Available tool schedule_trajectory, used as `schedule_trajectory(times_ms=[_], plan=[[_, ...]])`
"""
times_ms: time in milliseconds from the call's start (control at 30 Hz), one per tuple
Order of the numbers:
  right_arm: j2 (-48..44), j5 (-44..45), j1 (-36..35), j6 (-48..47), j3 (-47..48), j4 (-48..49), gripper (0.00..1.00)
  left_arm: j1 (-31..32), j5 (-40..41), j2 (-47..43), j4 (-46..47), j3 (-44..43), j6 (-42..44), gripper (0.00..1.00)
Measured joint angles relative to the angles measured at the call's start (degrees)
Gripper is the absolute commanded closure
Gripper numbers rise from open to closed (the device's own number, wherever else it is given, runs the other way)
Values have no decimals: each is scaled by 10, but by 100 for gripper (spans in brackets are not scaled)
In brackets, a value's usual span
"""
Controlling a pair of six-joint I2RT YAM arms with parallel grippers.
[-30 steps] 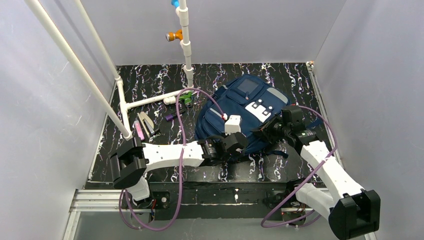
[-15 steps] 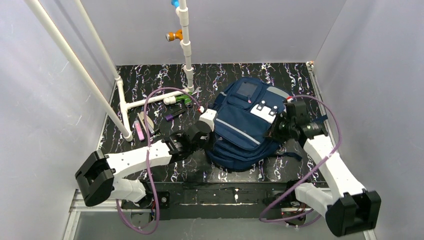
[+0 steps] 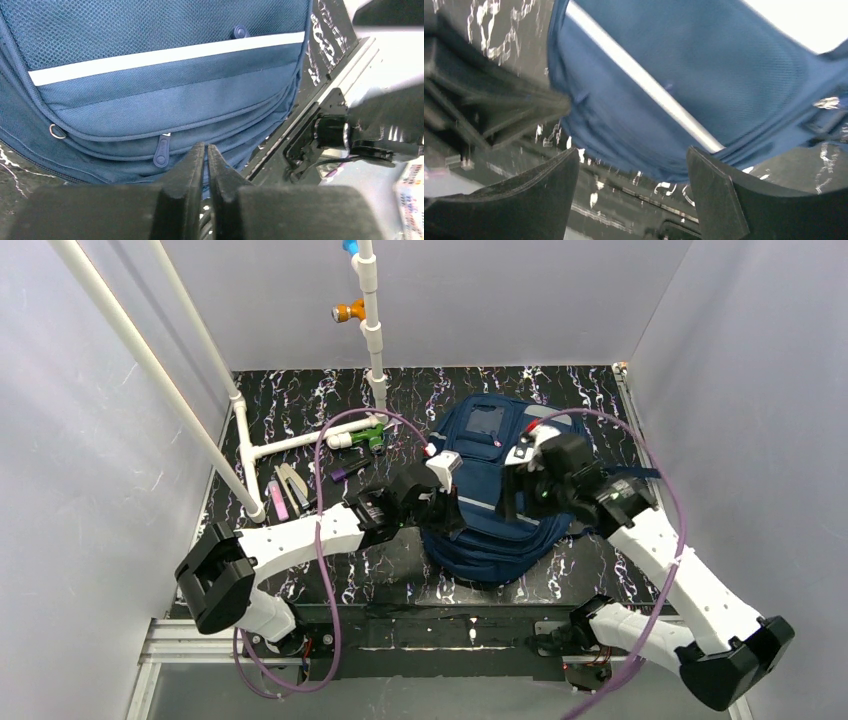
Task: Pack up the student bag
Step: Unzip the student bag at the center of the board.
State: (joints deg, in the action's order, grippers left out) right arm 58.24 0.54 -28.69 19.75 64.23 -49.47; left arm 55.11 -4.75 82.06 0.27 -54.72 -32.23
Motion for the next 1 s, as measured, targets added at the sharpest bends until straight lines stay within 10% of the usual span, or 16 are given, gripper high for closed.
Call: schedule_trajectory(times_ms=[133,367,567,733,1000], plan=[[-4,26,-122,26,-53,21,23,9,2,2,24,26,19,63],[13,148,-233,36,-125,97,23,49,71,58,63,56,105,54],[12,228,-254,30,-127,132,22,50,119,105,96,60,139,63],[0,265,-254,30,-127,135,22,56,146,108,108,67,140,100],[-1,239,-260,24,-142,142,19,48,116,33,97,92,131,100]])
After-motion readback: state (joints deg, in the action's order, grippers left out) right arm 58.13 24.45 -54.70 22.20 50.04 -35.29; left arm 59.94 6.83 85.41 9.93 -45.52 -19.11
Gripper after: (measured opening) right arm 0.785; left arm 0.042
